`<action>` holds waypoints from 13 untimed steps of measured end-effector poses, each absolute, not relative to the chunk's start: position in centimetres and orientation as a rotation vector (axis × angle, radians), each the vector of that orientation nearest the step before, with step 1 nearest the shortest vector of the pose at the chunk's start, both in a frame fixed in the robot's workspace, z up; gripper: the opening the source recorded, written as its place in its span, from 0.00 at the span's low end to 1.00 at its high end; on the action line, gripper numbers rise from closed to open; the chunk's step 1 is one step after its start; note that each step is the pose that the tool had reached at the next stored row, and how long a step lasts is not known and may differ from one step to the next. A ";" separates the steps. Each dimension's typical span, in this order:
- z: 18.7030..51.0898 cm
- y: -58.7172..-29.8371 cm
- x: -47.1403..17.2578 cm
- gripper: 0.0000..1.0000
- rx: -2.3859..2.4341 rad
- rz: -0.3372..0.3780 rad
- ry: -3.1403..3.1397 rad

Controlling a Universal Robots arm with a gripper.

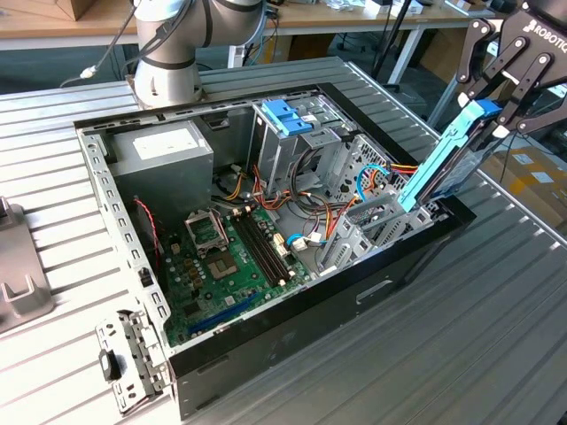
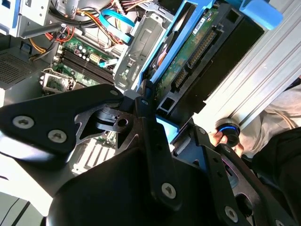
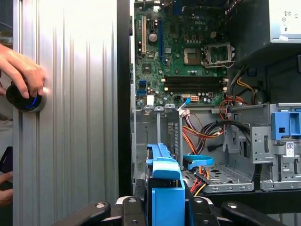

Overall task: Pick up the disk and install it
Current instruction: 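Insert the disk into the insertion slot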

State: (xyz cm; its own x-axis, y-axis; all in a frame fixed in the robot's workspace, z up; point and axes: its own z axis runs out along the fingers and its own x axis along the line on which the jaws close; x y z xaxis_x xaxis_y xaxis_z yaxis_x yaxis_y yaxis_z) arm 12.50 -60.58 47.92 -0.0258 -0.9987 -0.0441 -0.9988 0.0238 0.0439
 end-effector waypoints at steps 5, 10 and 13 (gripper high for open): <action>47.9 -60.6 12.4 0.37 -2.192 0.098 2.247; 47.9 -60.6 12.3 0.37 -2.192 0.098 2.247; 47.9 -60.6 12.2 0.37 -2.192 0.098 2.247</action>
